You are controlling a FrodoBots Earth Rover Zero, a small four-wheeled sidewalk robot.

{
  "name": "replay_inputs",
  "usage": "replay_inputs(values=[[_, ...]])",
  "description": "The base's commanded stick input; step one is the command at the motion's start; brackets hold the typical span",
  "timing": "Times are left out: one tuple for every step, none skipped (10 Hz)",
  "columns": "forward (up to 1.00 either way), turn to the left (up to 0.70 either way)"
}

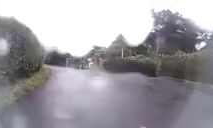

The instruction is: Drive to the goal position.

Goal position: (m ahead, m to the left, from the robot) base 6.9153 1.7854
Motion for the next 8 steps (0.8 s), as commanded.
replay_inputs(values=[[0.7,0.0],[0.7,0.0],[0.7,0.0],[0.7,0.0],[0.7,0.0],[0.7,0.0],[0.7,0.0],[0.7,0.0]])
